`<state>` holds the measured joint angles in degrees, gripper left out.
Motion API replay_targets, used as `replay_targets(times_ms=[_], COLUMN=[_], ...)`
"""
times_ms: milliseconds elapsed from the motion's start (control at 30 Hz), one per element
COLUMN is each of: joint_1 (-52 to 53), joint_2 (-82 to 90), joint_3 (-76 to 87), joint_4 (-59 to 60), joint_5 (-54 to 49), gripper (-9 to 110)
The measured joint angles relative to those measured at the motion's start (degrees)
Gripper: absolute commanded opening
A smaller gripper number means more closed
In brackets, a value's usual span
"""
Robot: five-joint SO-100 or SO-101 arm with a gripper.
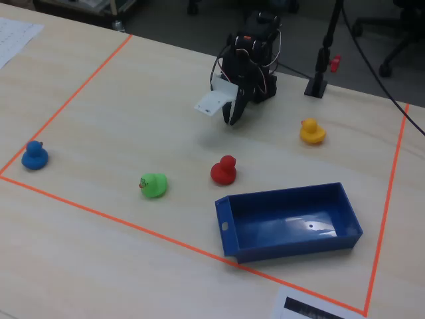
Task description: Grasp yellow duck and put it into box.
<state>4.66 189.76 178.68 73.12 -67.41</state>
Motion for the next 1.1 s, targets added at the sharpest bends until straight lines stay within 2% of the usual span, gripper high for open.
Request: replay_targets(times_ms=[600,667,767,1000,1100], joint_1=[0.00,0.00,0.00,-0.62,-0.62], joint_2=[0.00,0.00,0.00,0.00,0.00], joint_3=[0.00,0.00,0.00,0.00,0.00], joint_4=[0.00,0.00,0.00,0.00,0.00], joint_5=[0.00,0.00,0.00,-0.79,-0.79], gripper=[2,10,14,7,7])
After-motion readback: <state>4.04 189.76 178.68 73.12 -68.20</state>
